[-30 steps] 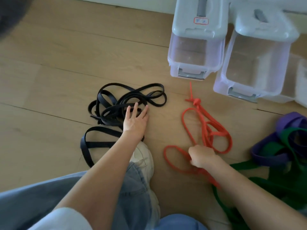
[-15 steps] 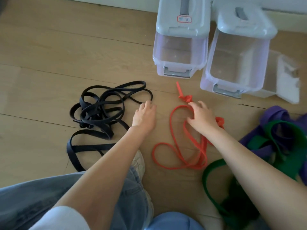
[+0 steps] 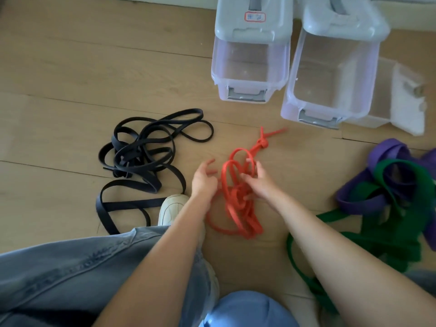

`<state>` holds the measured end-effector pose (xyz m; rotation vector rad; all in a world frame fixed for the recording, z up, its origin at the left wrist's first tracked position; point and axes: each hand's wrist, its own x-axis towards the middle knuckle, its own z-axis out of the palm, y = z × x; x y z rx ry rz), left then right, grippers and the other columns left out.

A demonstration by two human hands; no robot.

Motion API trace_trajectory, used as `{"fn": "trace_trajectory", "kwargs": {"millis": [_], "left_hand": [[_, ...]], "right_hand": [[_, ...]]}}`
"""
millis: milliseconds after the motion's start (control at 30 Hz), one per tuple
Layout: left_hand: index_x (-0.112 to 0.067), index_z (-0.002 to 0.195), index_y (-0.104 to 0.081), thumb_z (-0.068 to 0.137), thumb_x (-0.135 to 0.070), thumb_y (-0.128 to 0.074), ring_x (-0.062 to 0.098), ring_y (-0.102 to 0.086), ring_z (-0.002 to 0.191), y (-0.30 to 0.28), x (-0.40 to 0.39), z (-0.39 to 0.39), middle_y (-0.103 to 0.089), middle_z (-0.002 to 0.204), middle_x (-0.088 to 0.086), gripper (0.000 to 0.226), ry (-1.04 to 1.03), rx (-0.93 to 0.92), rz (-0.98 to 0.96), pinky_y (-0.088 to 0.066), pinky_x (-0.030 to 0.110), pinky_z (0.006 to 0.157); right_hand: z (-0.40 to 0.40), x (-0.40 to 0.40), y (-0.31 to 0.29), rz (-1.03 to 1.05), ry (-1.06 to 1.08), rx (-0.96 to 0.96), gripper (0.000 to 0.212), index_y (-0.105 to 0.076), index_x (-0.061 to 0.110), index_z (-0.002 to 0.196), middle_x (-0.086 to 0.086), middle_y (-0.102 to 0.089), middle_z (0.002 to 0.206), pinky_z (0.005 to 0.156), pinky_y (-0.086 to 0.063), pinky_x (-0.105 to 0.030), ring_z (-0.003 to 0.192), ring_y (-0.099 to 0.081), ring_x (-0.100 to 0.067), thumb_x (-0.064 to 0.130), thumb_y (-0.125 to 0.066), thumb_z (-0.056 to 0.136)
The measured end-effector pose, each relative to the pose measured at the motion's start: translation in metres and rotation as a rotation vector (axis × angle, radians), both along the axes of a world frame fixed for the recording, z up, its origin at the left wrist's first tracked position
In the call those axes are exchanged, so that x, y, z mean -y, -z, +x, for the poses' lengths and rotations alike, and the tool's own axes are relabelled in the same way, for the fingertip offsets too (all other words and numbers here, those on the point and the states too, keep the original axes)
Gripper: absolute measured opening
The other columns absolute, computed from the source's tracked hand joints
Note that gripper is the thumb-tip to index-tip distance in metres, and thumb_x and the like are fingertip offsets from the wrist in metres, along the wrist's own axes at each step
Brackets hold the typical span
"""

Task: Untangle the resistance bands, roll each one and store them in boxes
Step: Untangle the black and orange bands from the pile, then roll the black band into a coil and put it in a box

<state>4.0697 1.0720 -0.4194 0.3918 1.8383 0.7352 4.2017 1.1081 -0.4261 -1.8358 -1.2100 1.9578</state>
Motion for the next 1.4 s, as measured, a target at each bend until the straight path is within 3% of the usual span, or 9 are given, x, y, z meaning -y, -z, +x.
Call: {"fn": "trace_trajectory", "kwargs": {"millis": [67,200,467,667,800,900,1167,1267,1400], "left_hand": [[-0.018,0.122,-0.055,0.086,0.01,-0.04,0.023,-0.062,0.089,-0.004,-0.006,-0.013,-0.062,0.111,0.007,0.048,-0.044,-0.033,0.014,-0.052,0.037,0.085],[-0.016,0.122,-0.055,0.089,-0.009,-0.046,0.023,-0.059,0.106,-0.017,-0.01,-0.005,-0.063,0.117,0.004,0.034,0.234,-0.288,-0.016,-0.047,0.034,0.092],[-0.006,0.134,-0.033,0.091,-0.011,-0.042,0.031,-0.035,0.125,-0.036,-0.005,0.057,-0.031,0.138,0.014,0.044,0.577,-0.847,0.013,-0.03,0.039,0.101],[-0.007,0.131,-0.038,0.09,-0.012,-0.044,0.032,-0.038,0.121,-0.04,-0.011,0.124,-0.036,0.133,0.014,0.042,0.86,-0.681,0.111,-0.032,0.041,0.098],[-0.008,0.133,-0.036,0.09,-0.009,-0.044,0.032,-0.043,0.119,-0.032,-0.004,0.159,-0.039,0.13,0.015,0.045,1.035,-0.58,0.102,-0.037,0.041,0.097],[-0.013,0.134,-0.037,0.088,-0.008,-0.045,0.032,-0.045,0.118,-0.029,-0.003,0.177,-0.039,0.129,0.014,0.047,1.131,-0.567,0.114,-0.039,0.042,0.098],[-0.012,0.145,-0.02,0.078,-0.02,-0.071,0.026,-0.037,0.132,-0.044,-0.02,0.214,-0.035,0.145,0.011,0.085,1.353,-0.245,0.132,-0.031,0.032,0.106],[-0.002,0.129,-0.043,0.08,-0.013,-0.07,0.026,-0.052,0.117,-0.051,-0.011,0.224,-0.054,0.13,0.016,0.057,1.017,-0.077,0.088,-0.041,0.028,0.092],[-0.002,0.129,-0.04,0.083,-0.003,-0.066,0.021,-0.052,0.112,-0.084,-0.02,0.222,-0.051,0.133,0.016,0.053,0.811,0.055,0.184,-0.046,0.019,0.081]], "right_hand": [[0.004,0.003,0.001,0.073,-0.135,0.067,0.061,-0.024,0.015,0.145,0.001,-0.041,0.123,0.04,-0.049,-0.019,0.1,-0.053,-0.022,0.016,-0.056,0.092],[0.015,0.0,-0.01,0.316,-0.224,0.303,0.047,-0.044,0.008,0.135,-0.014,-0.058,0.105,0.079,-0.05,-0.042,0.089,-0.058,-0.028,0.014,-0.056,0.091],[0.074,0.011,-0.036,0.112,-0.024,0.372,0.025,-0.05,0.016,0.105,-0.004,-0.058,0.06,0.046,-0.042,-0.024,0.041,-0.052,-0.015,0.001,-0.038,0.089],[0.145,0.027,-0.046,0.238,0.069,0.668,0.026,-0.059,0.005,0.111,-0.02,-0.06,0.11,0.092,-0.041,-0.039,0.106,-0.054,-0.036,0.008,-0.046,0.089],[0.198,0.036,-0.04,0.38,0.078,1.016,0.052,-0.04,0.016,0.132,-0.016,-0.028,0.141,0.099,-0.031,-0.049,0.125,-0.03,-0.039,0.023,-0.062,0.085],[0.237,0.017,-0.03,0.187,-0.175,0.974,0.07,-0.027,0.032,0.141,-0.01,-0.007,0.155,0.107,-0.022,-0.053,0.136,-0.017,-0.044,0.039,-0.066,0.083],[0.242,-0.002,-0.07,0.175,-0.07,0.492,0.041,-0.056,0.019,0.087,-0.007,-0.05,0.118,0.07,-0.043,-0.027,0.096,-0.056,-0.024,0.049,-0.076,0.068],[0.25,-0.006,-0.116,0.202,0.114,0.252,0.024,-0.064,0.022,0.081,0.003,-0.06,0.078,0.04,-0.039,-0.018,0.057,-0.051,-0.015,0.044,-0.073,0.074],[0.266,-0.008,-0.178,0.389,0.037,0.273,0.02,-0.063,0.023,0.103,0.007,-0.055,0.074,0.036,-0.038,-0.017,0.047,-0.049,-0.019,0.012,-0.062,0.085]]}}
